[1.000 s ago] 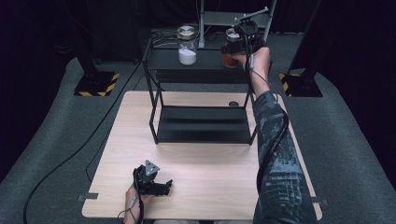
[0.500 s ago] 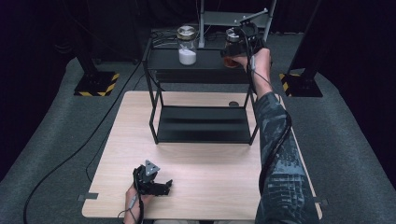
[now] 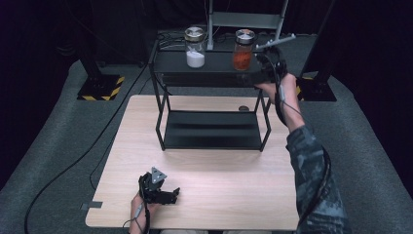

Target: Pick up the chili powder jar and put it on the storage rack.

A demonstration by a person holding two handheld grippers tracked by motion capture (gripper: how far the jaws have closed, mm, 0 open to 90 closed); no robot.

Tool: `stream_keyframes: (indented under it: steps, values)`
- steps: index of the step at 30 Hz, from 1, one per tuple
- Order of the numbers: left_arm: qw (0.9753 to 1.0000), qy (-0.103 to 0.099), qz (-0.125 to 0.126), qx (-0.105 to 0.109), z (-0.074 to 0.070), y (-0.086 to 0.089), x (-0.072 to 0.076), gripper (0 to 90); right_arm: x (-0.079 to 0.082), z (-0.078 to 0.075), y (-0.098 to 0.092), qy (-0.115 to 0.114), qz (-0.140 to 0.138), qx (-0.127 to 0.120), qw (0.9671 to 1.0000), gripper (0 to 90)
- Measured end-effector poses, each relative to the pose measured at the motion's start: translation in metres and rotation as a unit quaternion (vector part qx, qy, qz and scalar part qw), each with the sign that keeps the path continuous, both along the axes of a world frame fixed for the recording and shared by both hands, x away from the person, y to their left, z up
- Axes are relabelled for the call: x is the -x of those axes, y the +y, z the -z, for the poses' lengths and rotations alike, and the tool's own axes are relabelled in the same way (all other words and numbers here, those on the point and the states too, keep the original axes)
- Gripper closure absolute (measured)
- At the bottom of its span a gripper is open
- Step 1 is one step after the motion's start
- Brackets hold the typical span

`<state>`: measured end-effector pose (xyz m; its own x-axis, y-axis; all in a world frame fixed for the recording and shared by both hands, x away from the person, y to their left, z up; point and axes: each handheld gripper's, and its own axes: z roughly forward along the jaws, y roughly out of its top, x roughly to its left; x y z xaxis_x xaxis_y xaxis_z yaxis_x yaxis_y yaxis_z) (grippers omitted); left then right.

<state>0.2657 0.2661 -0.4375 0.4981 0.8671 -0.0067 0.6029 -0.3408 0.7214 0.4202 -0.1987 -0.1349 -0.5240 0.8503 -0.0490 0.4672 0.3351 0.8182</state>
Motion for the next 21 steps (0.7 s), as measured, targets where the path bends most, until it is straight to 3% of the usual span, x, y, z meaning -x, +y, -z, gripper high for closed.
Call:
stream_keyframes:
  steps: [3, 4, 5, 12, 14, 21]
  values:
    - [1.0, 0.0, 0.0, 0.001, 0.0, 0.0, 0.0, 0.0, 0.02, 0.019, -0.009, -0.004, -0.012, 0.0, 0.9999, 0.0]
    - [1.0, 0.0, 0.0, 0.001, 0.0, 0.0, 0.0, 0.0, 0.02, 0.019, -0.009, -0.004, -0.012, 0.0, 0.9999, 0.0]
    - [1.0, 0.0, 0.0, 0.0, 0.0, 0.0, 0.0, 0.0, 0.035, 0.035, -0.014, -0.004, -0.019, 0.002, 0.9998, 0.0]
    - [1.0, 0.0, -0.001, 0.0, 0.0, 0.0, 0.0, 0.0, 0.077, 0.1, -0.033, 0.003, -0.044, -0.012, 0.9989, 0.0]
    - [1.0, 0.0, -0.002, 0.0, 0.0, -0.001, 0.0, 0.0, 0.087, 0.123, -0.039, 0.01, -0.046, -0.021, 0.9987, 0.0]
    - [1.0, 0.0, -0.003, 0.0, 0.0, -0.002, -0.001, 0.0, 0.12, 0.2, -0.046, 0.03, -0.036, -0.014, 0.9988, 0.0]
